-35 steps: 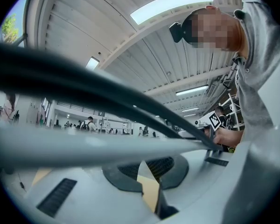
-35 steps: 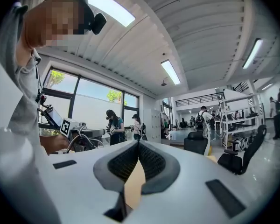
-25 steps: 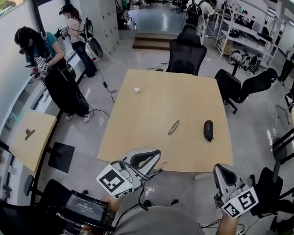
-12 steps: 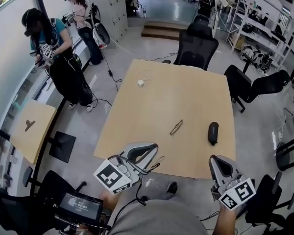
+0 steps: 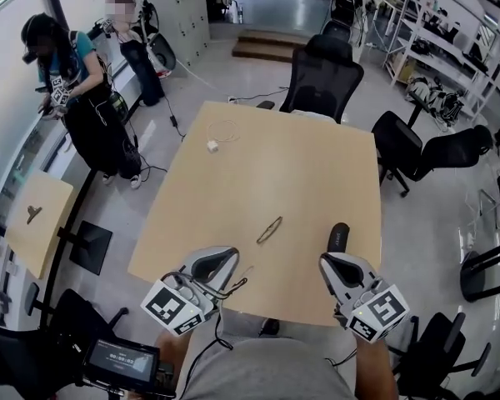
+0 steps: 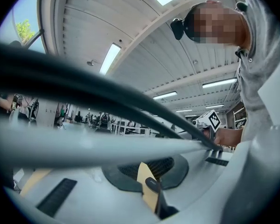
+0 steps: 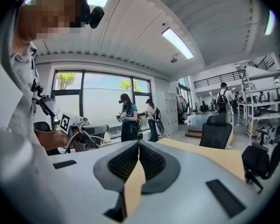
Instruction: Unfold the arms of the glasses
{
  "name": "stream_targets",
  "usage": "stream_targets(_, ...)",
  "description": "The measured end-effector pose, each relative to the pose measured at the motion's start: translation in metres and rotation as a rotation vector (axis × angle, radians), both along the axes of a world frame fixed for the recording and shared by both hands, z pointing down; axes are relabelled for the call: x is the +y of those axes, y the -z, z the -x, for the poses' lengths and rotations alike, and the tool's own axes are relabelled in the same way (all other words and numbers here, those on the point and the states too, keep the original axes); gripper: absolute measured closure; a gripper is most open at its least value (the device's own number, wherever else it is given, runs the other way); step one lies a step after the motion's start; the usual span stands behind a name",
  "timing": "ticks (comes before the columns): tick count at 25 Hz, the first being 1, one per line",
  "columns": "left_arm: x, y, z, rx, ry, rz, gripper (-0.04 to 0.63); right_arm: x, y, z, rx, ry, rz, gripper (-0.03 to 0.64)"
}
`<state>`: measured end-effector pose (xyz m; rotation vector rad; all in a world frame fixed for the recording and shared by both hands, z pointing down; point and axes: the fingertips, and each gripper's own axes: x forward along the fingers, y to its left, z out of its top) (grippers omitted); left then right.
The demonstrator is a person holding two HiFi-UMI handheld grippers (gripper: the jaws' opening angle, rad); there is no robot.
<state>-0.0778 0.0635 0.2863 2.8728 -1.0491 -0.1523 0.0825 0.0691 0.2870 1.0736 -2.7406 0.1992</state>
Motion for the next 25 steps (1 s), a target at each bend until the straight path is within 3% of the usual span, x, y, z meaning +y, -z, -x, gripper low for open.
stream_targets(6,-0.024,-0.044,-0.028,0.008,0.055,0.095,0.589,-0.04,-0.021,-0.014,0.052,0.065,0.013,0.609)
stream_targets(19,-0.079,-0.249,-0.059,-0.04,0.1,0.483,0.589,-0.101,-0.118,0.007,0.144,0.131,0.174,0.607)
stream_targets(25,-0.111,-0.337,-0.072,-0.115,0.088,0.66,0.589,-0.128,-0.174,0.018,0.227,0.152,0.264,0.607)
